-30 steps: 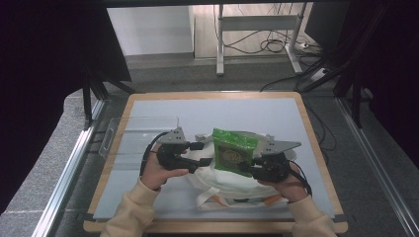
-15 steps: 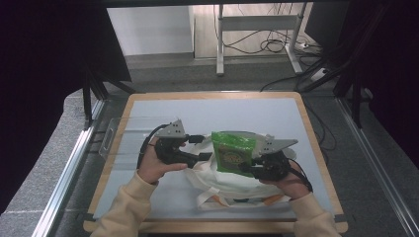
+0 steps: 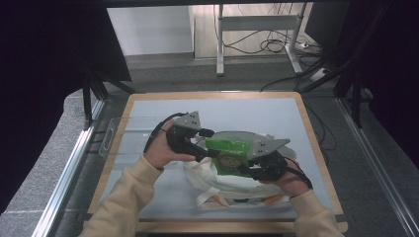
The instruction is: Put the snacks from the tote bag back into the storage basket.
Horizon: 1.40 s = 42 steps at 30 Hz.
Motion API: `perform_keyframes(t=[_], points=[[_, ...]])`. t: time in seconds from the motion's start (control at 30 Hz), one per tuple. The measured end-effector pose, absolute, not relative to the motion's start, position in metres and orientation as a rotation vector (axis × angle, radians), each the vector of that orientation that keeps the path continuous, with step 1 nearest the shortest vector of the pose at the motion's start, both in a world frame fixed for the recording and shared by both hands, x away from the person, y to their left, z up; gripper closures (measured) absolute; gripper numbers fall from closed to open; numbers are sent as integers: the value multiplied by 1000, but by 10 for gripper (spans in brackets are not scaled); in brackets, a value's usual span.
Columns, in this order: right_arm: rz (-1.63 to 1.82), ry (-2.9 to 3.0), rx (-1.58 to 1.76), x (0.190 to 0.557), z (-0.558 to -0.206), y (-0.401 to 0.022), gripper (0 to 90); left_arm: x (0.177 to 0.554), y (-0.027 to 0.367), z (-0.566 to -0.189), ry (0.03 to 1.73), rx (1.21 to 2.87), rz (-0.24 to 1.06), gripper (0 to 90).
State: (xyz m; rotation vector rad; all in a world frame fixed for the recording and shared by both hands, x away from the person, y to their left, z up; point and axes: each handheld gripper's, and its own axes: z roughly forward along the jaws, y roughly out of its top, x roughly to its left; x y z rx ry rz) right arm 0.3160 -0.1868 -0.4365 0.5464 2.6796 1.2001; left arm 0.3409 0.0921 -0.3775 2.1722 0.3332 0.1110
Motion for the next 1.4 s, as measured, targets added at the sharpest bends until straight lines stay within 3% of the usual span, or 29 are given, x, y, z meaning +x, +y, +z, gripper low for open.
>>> perform_keyframes(t=[0.13, 0.33, 0.47, 0.83, 1.0, 1.4], points=[[1182, 2689, 516, 315, -437, -183, 714, 341, 81, -381, 238, 2252, 72, 359], [1173, 2687, 489, 313, -436, -179, 713, 338, 74, -385, 201, 2330, 82, 635], [1172, 2687, 486, 312, -436, -178, 703, 339, 76, -386, 188, 2343, 69, 698], [1269, 2639, 526, 312, -430, -187, 603, 342, 83, -383, 209, 2315, 69, 752], [1307, 2607, 557, 311, -428, -191, 511, 342, 88, -381, 226, 2299, 77, 754], [1426, 2515, 664, 305, -422, -213, 439, 342, 102, -373, 263, 2274, 109, 755]])
